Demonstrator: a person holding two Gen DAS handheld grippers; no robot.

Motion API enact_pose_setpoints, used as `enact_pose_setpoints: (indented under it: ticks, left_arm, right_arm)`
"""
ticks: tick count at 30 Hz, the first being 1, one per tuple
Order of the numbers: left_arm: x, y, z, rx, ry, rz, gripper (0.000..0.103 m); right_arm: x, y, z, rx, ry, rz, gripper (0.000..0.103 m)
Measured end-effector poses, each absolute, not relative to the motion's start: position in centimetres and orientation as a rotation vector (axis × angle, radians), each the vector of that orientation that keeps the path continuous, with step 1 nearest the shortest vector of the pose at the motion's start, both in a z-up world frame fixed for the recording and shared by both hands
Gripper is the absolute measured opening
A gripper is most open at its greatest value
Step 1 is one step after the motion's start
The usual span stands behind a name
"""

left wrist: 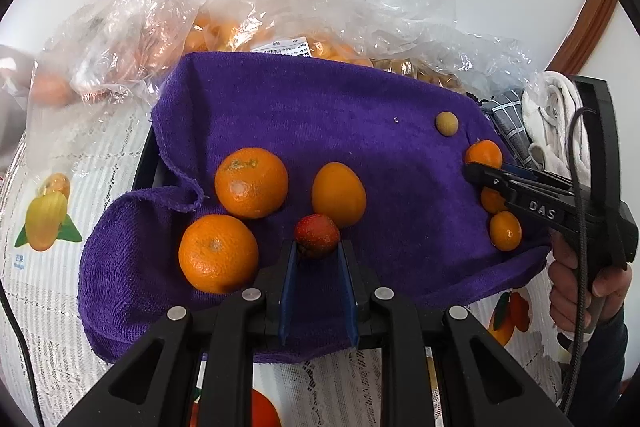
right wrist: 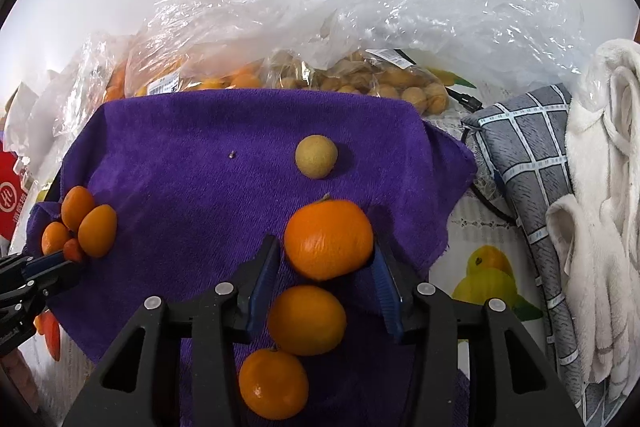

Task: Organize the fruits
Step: 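Lower the tangerine onto the towel and release while the left tool releases the red fruit beside it, then withdraw both open tools from the towel toward the loose fruit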

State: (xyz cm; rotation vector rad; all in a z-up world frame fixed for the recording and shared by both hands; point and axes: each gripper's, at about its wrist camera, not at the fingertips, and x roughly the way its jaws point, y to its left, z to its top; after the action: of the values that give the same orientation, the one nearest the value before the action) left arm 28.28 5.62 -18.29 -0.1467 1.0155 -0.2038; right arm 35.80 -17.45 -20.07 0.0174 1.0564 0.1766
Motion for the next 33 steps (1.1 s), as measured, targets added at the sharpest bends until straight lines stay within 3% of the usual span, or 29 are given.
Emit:
enact_pose_setpoints:
  ticks: [4,8,14,33]
  left_arm:
    - [28.2,5.7,-18.2,-0.16,1.021,-0.205,0.022]
    - [27.7,6.0,-17.4,-0.191,1.021,-0.223,0.038]
    - [25.4,6.7,-14.3,-0.214,0.921,-0.26,0.061]
    - [16.8,11.9,-16.8,-0.157,0.951,-0.074,0.062]
  right_arm:
    - [34.3,-17.7,-18.4,0.027,1.024,0.173,0.053]
    - [32.0,-17.9,-16.1,0.025,0.976,0.149,0.063]
    - [28.5,-18.1,-13.7,0.036,0.934,0.116,0.064]
    - [20.6,-18.0,-15.9,0.179,0.984,0.135,0.064]
